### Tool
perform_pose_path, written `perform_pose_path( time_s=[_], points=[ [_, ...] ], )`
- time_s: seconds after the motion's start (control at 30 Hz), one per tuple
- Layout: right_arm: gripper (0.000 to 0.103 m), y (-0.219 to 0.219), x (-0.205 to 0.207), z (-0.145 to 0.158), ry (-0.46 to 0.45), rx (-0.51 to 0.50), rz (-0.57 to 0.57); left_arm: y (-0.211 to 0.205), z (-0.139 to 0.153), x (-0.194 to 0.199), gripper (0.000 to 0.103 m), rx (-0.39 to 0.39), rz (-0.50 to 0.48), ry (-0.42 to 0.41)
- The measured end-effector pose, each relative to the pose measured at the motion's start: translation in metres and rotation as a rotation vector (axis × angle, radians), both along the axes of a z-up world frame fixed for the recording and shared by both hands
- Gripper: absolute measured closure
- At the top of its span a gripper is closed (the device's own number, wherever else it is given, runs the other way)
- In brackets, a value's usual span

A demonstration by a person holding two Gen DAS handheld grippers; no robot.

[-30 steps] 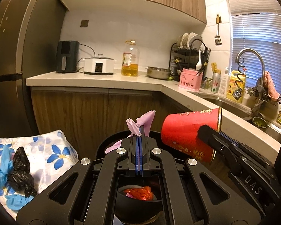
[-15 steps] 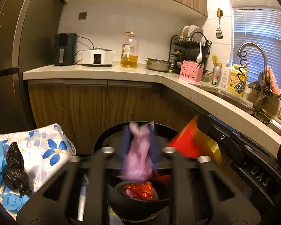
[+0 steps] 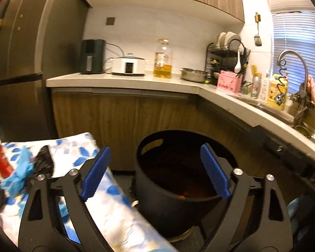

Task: Collect trash
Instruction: 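Open both tools to drop the tissue and red cup into the bin, then move both open tools back over the trash on the table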

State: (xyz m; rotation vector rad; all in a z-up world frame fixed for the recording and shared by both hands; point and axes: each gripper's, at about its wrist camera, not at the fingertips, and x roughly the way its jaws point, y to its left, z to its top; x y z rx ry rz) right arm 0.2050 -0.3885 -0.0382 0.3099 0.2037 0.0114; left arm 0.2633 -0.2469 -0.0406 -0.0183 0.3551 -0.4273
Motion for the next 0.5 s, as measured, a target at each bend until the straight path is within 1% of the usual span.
perform_pose_path(
  time_s=[0.1,0.2,0.33,0.5],
  points=[
    [0.029,0.009,-0.014,0.001,0.004,-0.026,-0.001,0.012,-0.002,-0.016,0.010,0.010,0.031,-0.004],
    [0.027,0.018,-0.030,-0.001,0.005,-0.042,-0.005,0.026,-0.003,-0.037,0.007,0.020,0.062,-0.017],
    [0.027,0.030,-0.049,-0.001,-0.004,-0.041,-0.016,0.051,-0.003,-0.064,0.006,0.004,0.120,-0.029],
    [0.027,0.043,-0.065,-0.002,-0.015,-0.034,-0.031,0.073,-0.003,-0.084,0.006,-0.010,0.150,-0.024]
  ],
)
